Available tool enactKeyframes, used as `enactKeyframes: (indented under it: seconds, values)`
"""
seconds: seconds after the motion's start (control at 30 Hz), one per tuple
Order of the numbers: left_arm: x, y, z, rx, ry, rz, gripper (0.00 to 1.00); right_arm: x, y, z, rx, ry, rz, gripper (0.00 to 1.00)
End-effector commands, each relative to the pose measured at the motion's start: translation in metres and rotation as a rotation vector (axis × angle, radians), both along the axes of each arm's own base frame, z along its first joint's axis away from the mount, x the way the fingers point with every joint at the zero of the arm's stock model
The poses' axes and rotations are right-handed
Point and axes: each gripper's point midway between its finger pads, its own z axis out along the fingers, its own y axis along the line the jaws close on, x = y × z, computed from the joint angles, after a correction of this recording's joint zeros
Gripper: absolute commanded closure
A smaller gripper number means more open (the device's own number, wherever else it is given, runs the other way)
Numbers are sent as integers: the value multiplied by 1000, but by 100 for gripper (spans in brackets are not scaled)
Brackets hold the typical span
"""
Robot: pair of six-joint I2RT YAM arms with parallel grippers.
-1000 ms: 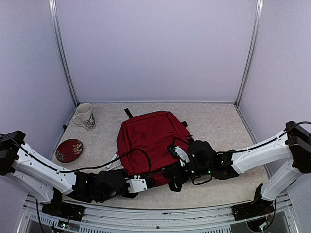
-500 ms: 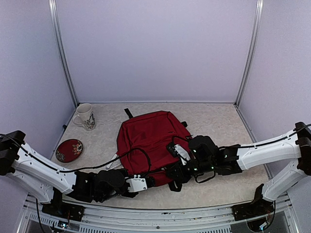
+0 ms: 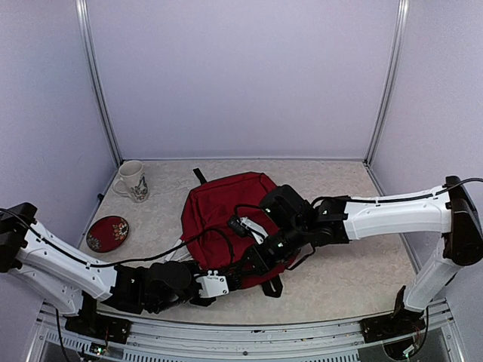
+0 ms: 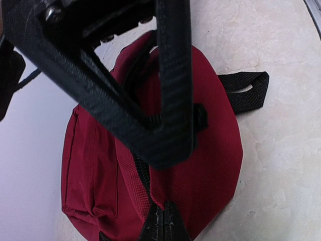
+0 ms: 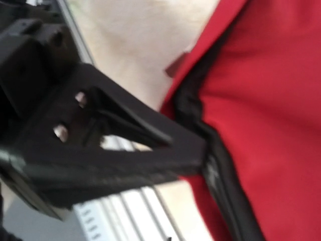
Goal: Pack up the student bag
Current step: Zip the student bag into the largest pocket of the bag.
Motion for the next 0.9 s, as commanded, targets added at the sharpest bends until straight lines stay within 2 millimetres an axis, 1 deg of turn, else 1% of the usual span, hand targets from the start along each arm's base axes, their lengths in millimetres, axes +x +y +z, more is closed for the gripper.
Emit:
enactKeyframes:
  seconds: [0.0, 0.07, 0.13, 0.2, 0.3, 0.37, 0.43, 0.53, 0.63, 0.7, 0.77, 0.8, 0.87]
  values:
    - [-9, -10, 28, -129, -5, -58, 100, -17, 29, 31, 125, 94, 89, 100]
    - [-12, -7, 31, -158, 1, -73, 100, -9, 28, 31, 113, 75, 62, 100]
    - [-14, -1, 28, -156, 7, -75, 100, 6, 18, 32, 95, 65, 0, 100]
    - [-14, 4, 20, -122, 15, -70, 100, 20, 5, 36, 92, 60, -62, 100]
    - [-14, 9, 5, -42, 16, -61, 100, 39, -16, 50, 95, 41, -137, 100]
    - [-13, 11, -5, 3, 13, -54, 100, 49, -28, 53, 81, 27, -184, 100]
    - [-14, 11, -13, 38, 10, -55, 100, 57, -39, 46, 44, 19, -228, 100]
    - [-15, 12, -26, 95, 5, -57, 100, 69, -49, 36, 10, 1, -277, 100]
    - [-17, 15, -40, 147, 13, -61, 100, 78, -51, 32, 2, -15, -286, 100]
    - [-15, 20, -47, 179, 9, -48, 100, 86, -51, 31, -15, -28, -281, 100]
    - [-13, 26, -49, 195, 2, -34, 100, 96, -57, 28, -58, -52, -288, 100]
    - [-13, 27, -49, 192, 3, -32, 100, 102, -63, 27, -83, -63, -300, 100]
    - [-15, 26, -48, 182, 14, -39, 100, 114, -74, 32, -96, -84, -321, 100]
